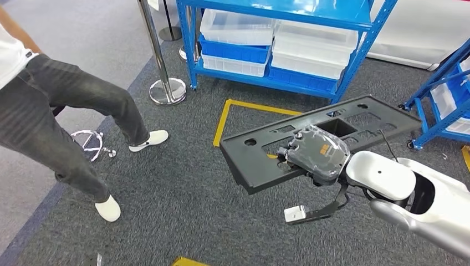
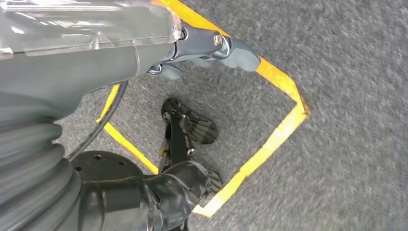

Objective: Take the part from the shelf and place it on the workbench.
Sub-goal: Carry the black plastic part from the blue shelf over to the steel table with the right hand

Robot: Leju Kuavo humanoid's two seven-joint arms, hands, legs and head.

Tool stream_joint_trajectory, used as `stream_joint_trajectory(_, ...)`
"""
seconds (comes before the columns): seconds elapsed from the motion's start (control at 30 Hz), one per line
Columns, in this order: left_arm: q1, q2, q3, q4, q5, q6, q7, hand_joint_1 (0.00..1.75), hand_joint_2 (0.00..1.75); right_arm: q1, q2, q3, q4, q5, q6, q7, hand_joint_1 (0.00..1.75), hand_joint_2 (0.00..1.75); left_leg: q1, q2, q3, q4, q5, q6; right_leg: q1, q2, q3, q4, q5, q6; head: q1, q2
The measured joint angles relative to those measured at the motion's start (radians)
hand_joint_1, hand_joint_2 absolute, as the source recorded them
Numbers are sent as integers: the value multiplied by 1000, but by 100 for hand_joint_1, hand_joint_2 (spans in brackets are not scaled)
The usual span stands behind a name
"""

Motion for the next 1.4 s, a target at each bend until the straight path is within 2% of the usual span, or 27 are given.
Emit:
stream_joint_trajectory(0.03,0,-1,2,0,-1,-1,0,0,175,0,2,1,2,2,0,1,175,175,1,1,-4,-2,6,9,-2,1,-6,4,-1,6,1,0)
stream_joint_trajectory(0.07,0,-1,4,0,-2,-2,0,0,175,0,5,2,4,4,1,2,175,175,2,2,-9,-4,14,17,-4,2,-15,22,-16,12,1,0)
stream_joint_trajectory(0.1,1,-2,7,0,-2,-2,0,0,175,0,8,3,6,6,1,3,175,175,4,4,-15,-5,23,23,-7,4,-30,58,-46,18,2,0)
stream_joint_trajectory(0.17,1,-2,14,0,-4,-2,0,0,175,0,14,5,12,9,2,6,175,175,3,7,-32,-1,38,28,-11,7,-73,181,-126,28,2,0)
stream_joint_trajectory(0.2,2,-2,16,0,-5,-2,0,0,175,0,16,8,14,10,2,8,175,175,2,7,-42,1,44,28,-14,7,-90,238,-153,32,2,0)
stream_joint_trajectory(0.23,2,-2,17,0,-5,-2,0,0,175,1,18,10,16,10,3,9,175,175,2,7,-51,5,48,28,-15,7,-92,269,-163,33,2,0)
stream_joint_trajectory(0.27,2,-2,18,0,-7,-2,0,0,175,1,19,13,18,9,3,9,175,175,2,7,-58,9,50,28,-16,7,-74,259,-154,33,2,0)
stream_joint_trajectory(0.33,2,-3,19,0,-11,-3,-1,0,175,0,20,17,19,9,2,10,175,175,1,6,-64,14,52,27,-16,7,8,141,-105,26,2,0)
stream_joint_trajectory(0.4,1,-4,21,0,-13,-4,-1,0,175,-3,20,17,20,8,3,10,175,175,-2,6,-68,16,56,20,-9,8,74,30,-79,13,2,0)
stream_joint_trajectory(0.5,0,-5,27,0,-18,-6,-1,0,175,-10,20,17,22,11,5,12,175,175,-3,7,-76,14,63,3,-2,8,83,-7,-77,-3,1,0)
stream_joint_trajectory(0.57,-1,-4,32,0,-21,-6,-1,0,175,-16,23,17,23,12,5,14,175,175,-3,6,-85,30,48,-7,-7,6,85,-21,-67,-16,0,0)
stream_joint_trajectory(0.63,-2,-3,38,0,-24,-6,-1,0,175,-22,28,18,25,12,7,14,175,175,-2,5,-124,114,-6,-14,-10,3,86,-31,-59,-28,-2,0)
stream_joint_trajectory(0.7,-2,-2,44,0,-29,-8,-2,0,175,-25,30,20,27,9,11,13,175,175,-1,5,-181,240,-61,-19,-9,3,80,-29,-56,-32,-2,0)
stream_joint_trajectory(0.73,-2,-2,46,0,-32,-10,-3,0,175,-25,31,22,28,7,13,12,175,175,0,5,-199,279,-68,-21,-8,3,77,-25,-56,-32,-2,0)
stream_joint_trajectory(0.77,-2,-2,49,0,-34,-13,-4,0,175,-25,31,23,29,5,15,11,175,175,0,5,-200,282,-56,-22,-8,3,74,-21,-56,-32,-2,0)
stream_joint_trajectory(0.83,-2,-2,55,0,-37,-18,-7,0,175,-26,32,25,30,-3,16,10,175,175,2,5,-154,186,8,-22,-9,4,68,-8,-59,-28,-2,0)
stream_joint_trajectory(0.9,-3,-1,60,0,-37,-22,-9,0,175,-30,33,25,33,-16,15,10,175,175,3,4,-104,77,48,-18,-6,6,58,7,-62,-19,-2,0)
stream_joint_trajectory(0.93,-4,-1,63,1,-38,-23,-9,0,175,-32,34,24,36,-23,15,10,175,175,2,4,-94,50,54,-13,-4,6,53,12,-62,-14,-1,0)
stream_joint_trajectory(1.03,-8,-3,71,2,-41,-24,-9,0,175,-32,38,23,45,-36,16,10,175,175,0,6,-98,39,62,6,-4,10,43,13,-54,4,-1,0)
stream_joint_trajectory(1.1,-10,-5,73,2,-44,-24,-8,0,175,-30,40,20,50,-44,16,10,175,175,4,12,-99,29,74,21,-7,12,30,43,-79,14,1,0)
stream_joint_trajectory(1.13,-10,-5,74,3,-45,-24,-7,0,175,-30,40,18,53,-45,16,11,175,175,5,16,-100,25,78,26,-9,13,13,86,-109,19,2,0)
stream_joint_trajectory(1.2,-11,-5,77,4,-46,-23,-7,0,175,-26,41,14,58,-44,17,12,175,175,4,25,-106,24,83,31,-13,13,-36,206,-173,27,4,0)
stream_joint_trajectory(1.23,-11,-5,78,4,-47,-23,-7,0,175,-23,41,14,60,-44,18,13,175,175,3,31,-108,24,83,32,-14,13,-53,253,-191,29,4,0)
stream_joint_trajectory(1.27,-11,-5,80,4,-47,-23,-7,0,175,-19,42,14,62,-43,18,13,175,175,2,38,-109,25,84,32,-15,12,-55,267,-190,29,4,0)
stream_joint_trajectory(1.3,-11,-6,81,5,-47,-23,-7,0,175,-17,42,14,64,-43,19,13,175,175,0,46,-109,25,84,32,-15,10,-34,237,-168,27,4,0)
stream_joint_trajectory(1.33,-12,-6,82,6,-47,-23,-7,0,175,-16,42,14,65,-43,19,13,175,175,-1,53,-109,25,84,32,-13,2,1,177,-137,23,4,0)
stream_joint_trajectory(1.4,-13,-7,83,8,-47,-23,-7,0,175,-19,44,13,66,-42,21,15,175,175,-5,70,-108,26,84,28,-2,-39,72,43,-92,7,4,0)
